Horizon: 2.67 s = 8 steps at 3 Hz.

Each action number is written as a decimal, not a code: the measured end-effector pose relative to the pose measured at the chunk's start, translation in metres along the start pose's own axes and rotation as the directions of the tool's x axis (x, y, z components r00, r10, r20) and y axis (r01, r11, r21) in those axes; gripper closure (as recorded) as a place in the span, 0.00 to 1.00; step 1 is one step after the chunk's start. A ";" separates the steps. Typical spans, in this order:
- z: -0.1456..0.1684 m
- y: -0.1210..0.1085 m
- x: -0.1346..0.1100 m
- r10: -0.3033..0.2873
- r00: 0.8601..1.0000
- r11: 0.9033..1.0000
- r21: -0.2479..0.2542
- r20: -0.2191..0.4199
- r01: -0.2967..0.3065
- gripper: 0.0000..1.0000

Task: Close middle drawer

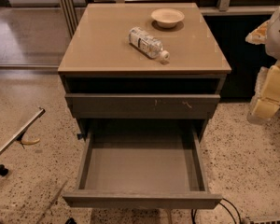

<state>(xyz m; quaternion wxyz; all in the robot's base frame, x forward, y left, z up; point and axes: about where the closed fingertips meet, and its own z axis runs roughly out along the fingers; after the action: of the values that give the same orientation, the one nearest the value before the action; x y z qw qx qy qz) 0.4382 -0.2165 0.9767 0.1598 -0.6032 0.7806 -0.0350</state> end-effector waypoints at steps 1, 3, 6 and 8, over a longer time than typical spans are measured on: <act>-0.003 0.000 -0.001 -0.002 1.000 1.000 0.014 0.006 0.002 0.00; 0.034 0.024 0.006 -0.025 0.998 0.999 0.033 0.051 0.024 0.00; 0.214 0.108 0.071 0.061 0.973 0.983 -0.181 0.222 -0.021 0.42; 0.339 0.177 0.089 0.093 0.950 0.955 -0.297 0.299 0.000 0.89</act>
Offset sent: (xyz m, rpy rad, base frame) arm -0.0102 0.0000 -0.0353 0.0387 -0.0751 0.0220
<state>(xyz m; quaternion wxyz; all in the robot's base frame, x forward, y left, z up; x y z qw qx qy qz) 0.3521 -0.2069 0.5937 0.1899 -0.5995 0.7564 0.1801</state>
